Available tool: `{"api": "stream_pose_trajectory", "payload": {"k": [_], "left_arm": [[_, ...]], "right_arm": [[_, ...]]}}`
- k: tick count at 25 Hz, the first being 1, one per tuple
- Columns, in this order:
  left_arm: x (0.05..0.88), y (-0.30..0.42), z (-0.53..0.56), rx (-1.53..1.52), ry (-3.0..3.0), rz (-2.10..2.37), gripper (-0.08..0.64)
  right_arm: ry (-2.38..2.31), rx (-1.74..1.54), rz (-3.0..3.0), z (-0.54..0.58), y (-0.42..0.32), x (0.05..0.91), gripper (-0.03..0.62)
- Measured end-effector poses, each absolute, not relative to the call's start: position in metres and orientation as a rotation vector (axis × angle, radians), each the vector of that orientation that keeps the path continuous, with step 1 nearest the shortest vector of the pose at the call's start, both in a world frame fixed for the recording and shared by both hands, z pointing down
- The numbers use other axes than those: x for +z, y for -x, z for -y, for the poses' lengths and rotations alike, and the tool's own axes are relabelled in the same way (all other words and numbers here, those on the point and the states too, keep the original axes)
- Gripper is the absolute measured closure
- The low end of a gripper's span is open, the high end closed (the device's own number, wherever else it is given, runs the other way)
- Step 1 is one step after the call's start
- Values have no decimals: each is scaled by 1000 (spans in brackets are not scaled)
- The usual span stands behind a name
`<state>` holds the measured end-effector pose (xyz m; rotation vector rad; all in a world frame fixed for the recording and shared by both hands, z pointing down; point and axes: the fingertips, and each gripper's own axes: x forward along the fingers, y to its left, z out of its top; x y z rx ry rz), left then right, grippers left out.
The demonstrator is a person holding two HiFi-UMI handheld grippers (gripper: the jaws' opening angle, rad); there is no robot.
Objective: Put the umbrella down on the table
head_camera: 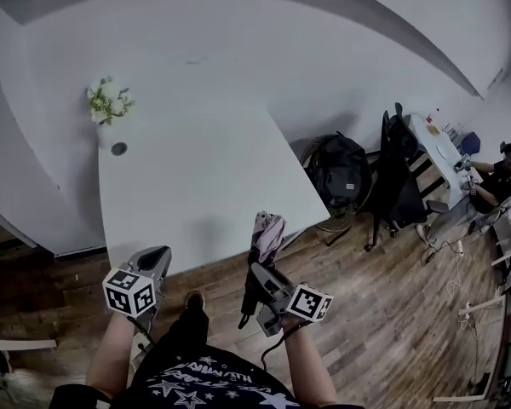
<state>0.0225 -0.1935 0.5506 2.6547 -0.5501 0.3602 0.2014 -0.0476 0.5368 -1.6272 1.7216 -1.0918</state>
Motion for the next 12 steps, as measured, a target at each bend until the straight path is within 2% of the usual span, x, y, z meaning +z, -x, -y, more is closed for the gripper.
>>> {"api": "stream_pose_trajectory", "payload": {"k": [12], "left_arm": [[553, -79, 305, 356, -2639, 562, 557]], "right_arm": [[1741, -1181, -1829, 168, -258, 556, 364]]}}
